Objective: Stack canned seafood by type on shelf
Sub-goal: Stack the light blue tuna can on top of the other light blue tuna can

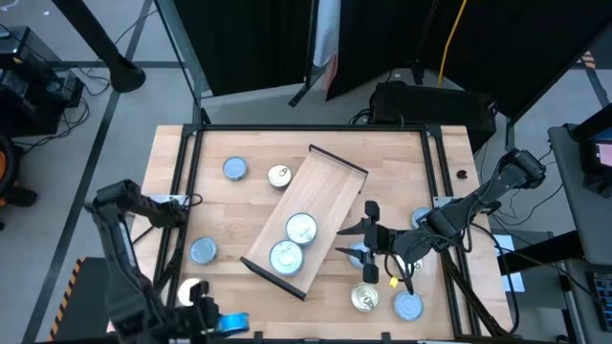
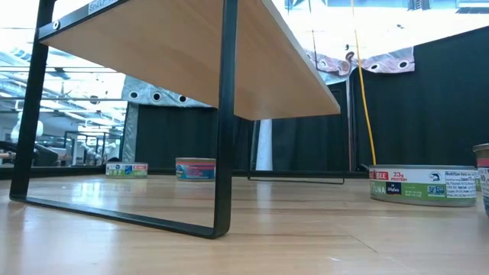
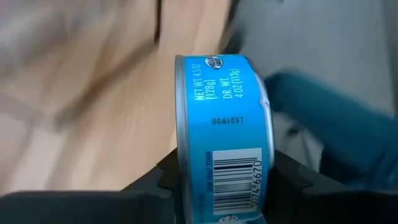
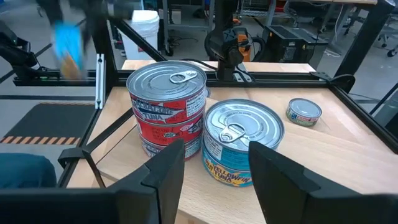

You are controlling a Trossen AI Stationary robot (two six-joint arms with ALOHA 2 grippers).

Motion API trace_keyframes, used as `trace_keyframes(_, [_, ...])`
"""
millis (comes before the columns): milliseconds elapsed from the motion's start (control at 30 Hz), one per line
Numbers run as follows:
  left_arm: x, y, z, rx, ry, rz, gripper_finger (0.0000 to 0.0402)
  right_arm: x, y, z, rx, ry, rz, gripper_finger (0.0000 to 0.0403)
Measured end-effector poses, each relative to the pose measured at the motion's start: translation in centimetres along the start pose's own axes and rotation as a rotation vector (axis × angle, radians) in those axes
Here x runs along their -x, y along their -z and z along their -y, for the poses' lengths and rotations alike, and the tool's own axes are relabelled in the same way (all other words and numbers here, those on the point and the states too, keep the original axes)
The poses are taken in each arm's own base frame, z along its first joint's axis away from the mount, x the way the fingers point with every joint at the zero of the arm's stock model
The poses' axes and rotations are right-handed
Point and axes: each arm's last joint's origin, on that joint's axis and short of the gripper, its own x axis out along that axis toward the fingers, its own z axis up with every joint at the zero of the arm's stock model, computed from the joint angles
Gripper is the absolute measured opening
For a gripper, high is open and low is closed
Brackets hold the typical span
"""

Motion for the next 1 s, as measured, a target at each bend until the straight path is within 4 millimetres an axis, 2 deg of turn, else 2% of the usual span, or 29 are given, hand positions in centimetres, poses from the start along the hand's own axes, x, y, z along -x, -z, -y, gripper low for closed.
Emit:
trace_keyframes(100, [3.2, -3.1, 0.2, -0.137, 0.033, 0.173, 0.0136, 0.0, 0.0, 0.0, 0.016, 0.0, 0.002, 0.0169])
trace_keyframes(233, [6.6, -7.0, -0.5, -0.362, -0.026, 0.368, 0.0136, 0.0, -0.2, -0.1, 0.03, -0.006, 0.019, 0.0169])
trace_keyframes(367, [8.7, -10.3, -1.7, -0.628, -0.168, 0.491, 0.0136, 0.0, -0.2, -0.1, 0.042, -0.006, 0.018, 0.0169])
trace_keyframes(533, [8.3, -13.3, -3.2, -0.957, -0.39, 0.506, 0.0136, 0.0, -0.2, 0.0, 0.082, -0.005, 0.013, 0.0169])
trace_keyframes(600, [7.7, -14.5, -4.1, -1.04, -0.47, 0.479, 0.0136, 0.0, -0.1, 0.0, 0.099, -0.006, 0.009, 0.0169])
trace_keyframes(700, [6.8, -16.6, -5.8, -1.077, -0.566, 0.429, 0.0136, 0.1, -0.2, 0.0, 0.121, -0.006, 0.01, 0.0169])
trace_keyframes(867, [5.2, -19.7, -9.2, -1.108, -0.571, 0.317, 0.014, 0.6, -0.6, 0.3, 0.143, -0.008, 0.027, 0.0169])
trace_keyframes(1000, [4.4, -20.6, -11.5, -1.13, -0.471, 0.2, 0.0142, 1.4, -1.1, 0.7, 0.166, -0.008, 0.048, 0.0169])
